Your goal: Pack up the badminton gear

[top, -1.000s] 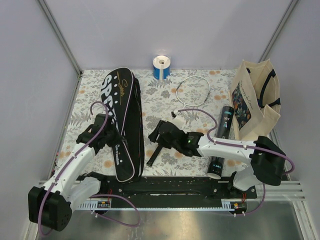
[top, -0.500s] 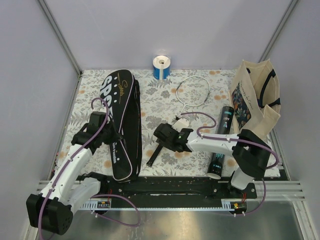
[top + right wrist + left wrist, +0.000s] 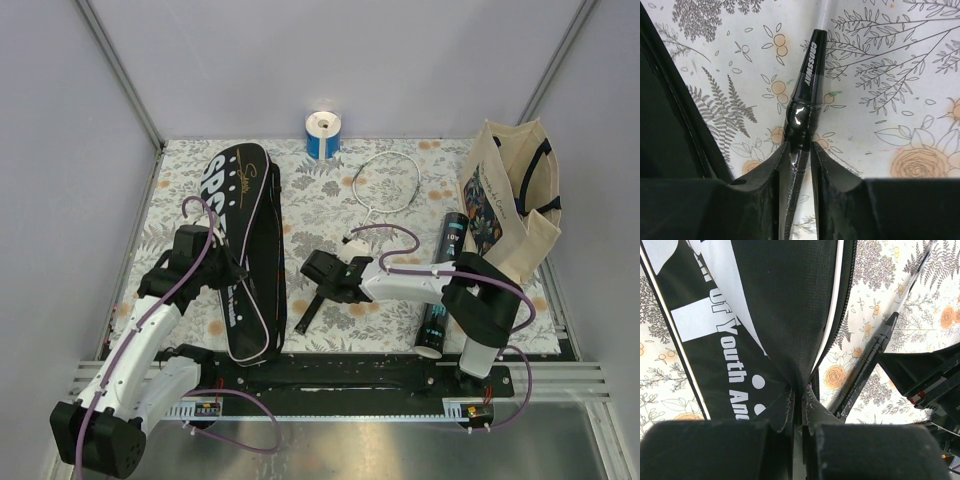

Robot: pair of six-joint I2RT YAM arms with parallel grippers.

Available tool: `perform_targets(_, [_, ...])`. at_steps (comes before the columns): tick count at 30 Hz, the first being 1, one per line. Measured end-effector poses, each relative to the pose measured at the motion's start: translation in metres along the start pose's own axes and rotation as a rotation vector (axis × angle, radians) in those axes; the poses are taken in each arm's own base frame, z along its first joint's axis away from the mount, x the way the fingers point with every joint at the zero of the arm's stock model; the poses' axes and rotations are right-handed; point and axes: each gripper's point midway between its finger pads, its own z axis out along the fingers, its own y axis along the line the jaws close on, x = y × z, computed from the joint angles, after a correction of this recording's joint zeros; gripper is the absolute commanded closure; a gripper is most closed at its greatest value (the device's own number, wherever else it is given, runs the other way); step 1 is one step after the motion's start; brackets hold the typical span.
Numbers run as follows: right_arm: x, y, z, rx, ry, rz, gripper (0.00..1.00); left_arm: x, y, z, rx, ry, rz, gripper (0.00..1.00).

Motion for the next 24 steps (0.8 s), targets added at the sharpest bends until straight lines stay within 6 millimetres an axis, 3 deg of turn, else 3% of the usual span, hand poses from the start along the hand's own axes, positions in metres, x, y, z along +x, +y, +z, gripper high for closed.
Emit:
perform_targets(3, [0.001,-0.006,-0.003,-0.024,0.003,-0.039,0.72,0.000,-0.001,0.000,0.004,0.002,0.000,1.00])
perform_targets(11, [0.014,-0.051,-0.028,-0.110,0.059,-0.215,0.68,0.000,-0.001,-0.001,0.008,-0.002,0.000,1.00])
perform_targets(17, [0.027,-0.077,-0.045,-0.147,0.106,-0.345,0.45,-0.001,-0.002,-0.003,0.012,-0.009,0.001,1.00])
perform_targets(21, [0.030,-0.103,-0.053,-0.112,0.127,-0.347,0.40,-0.001,-0.002,-0.002,0.012,-0.008,0.001,1.00])
perform_targets(24, [0.028,-0.109,-0.058,-0.089,0.127,-0.305,0.37,-0.001,-0.002,-0.002,0.011,-0.007,0.001,1.00])
